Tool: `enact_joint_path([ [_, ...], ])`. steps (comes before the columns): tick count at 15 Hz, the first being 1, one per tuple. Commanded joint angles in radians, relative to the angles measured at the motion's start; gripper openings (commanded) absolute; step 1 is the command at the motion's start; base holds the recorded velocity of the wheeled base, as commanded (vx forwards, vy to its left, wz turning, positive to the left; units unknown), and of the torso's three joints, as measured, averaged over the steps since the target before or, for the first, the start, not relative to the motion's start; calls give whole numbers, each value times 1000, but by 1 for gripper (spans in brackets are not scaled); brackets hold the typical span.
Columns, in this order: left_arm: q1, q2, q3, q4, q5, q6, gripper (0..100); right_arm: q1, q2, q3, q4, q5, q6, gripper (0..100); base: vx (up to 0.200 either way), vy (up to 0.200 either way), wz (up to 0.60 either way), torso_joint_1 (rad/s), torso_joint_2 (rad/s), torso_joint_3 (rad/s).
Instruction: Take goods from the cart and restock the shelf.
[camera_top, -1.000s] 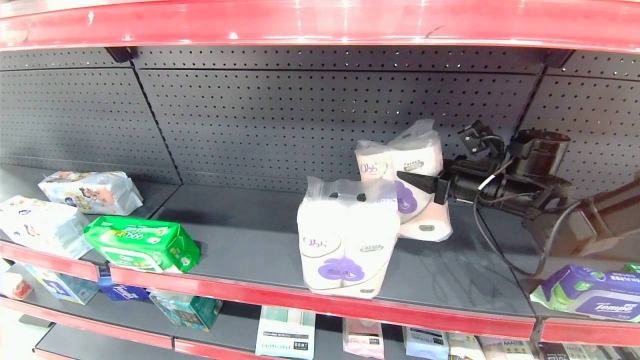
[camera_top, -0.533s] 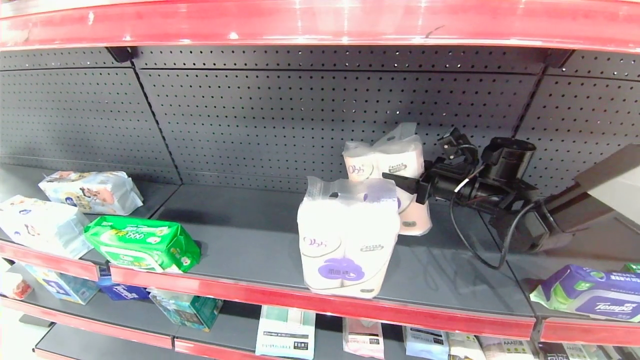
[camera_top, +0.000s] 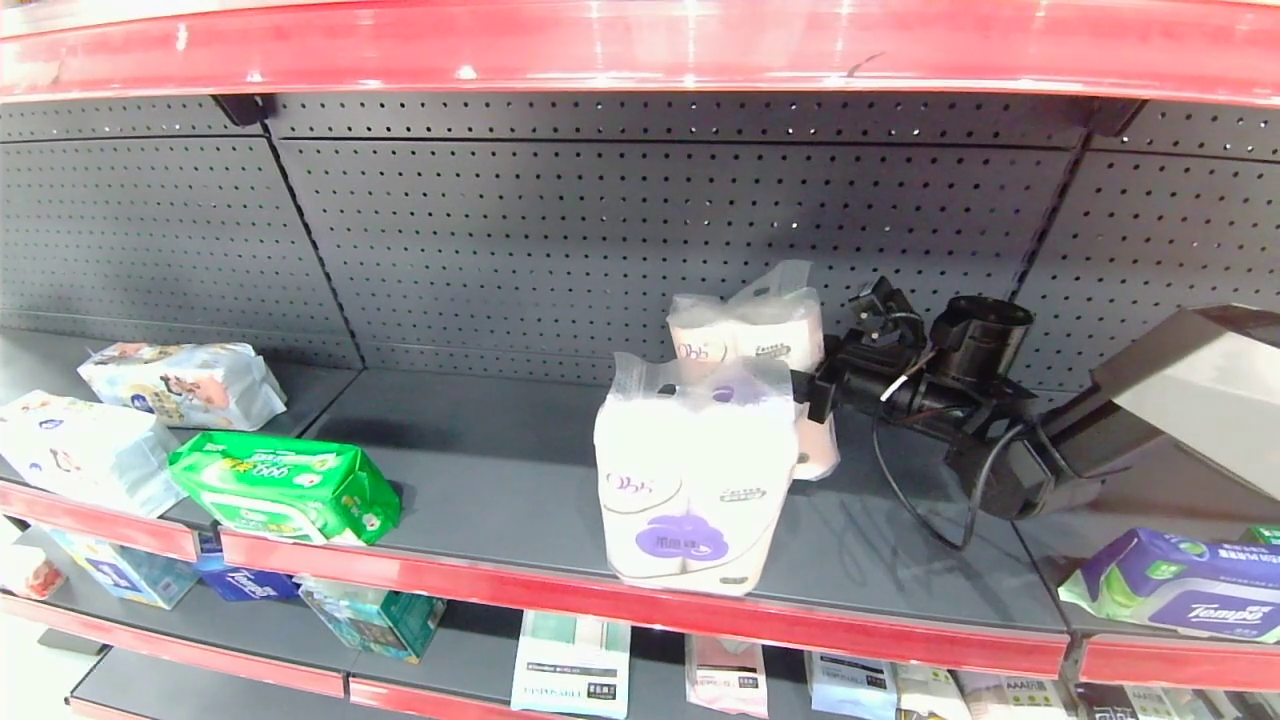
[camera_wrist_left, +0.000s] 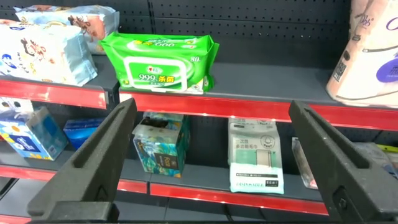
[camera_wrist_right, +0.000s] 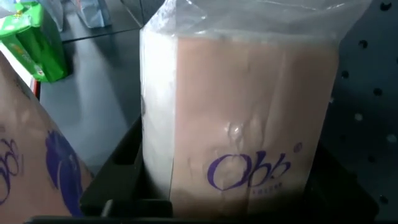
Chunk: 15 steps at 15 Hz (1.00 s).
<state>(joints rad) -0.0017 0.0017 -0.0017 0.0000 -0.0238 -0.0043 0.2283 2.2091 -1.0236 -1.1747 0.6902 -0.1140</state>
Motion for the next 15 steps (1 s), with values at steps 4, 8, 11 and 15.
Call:
enact_joint_path([
  [4,0,1,0,0,-1,0,100,-75,-40,60,10,121,-42,0,0,0,0,0,0,0],
  [8,0,1,0,0,-1,0,100,-104,-46,140,9,201,-139,0,0,0,0,0,0,0],
  [11,0,1,0,0,-1,0,100,-109,-31,146,9,249,-174,0,0,0,0,0,0,0],
  [15,0,1,0,-2,-1,0,100,-103,-3,114,7,293,-207,0,0,0,0,0,0,0],
])
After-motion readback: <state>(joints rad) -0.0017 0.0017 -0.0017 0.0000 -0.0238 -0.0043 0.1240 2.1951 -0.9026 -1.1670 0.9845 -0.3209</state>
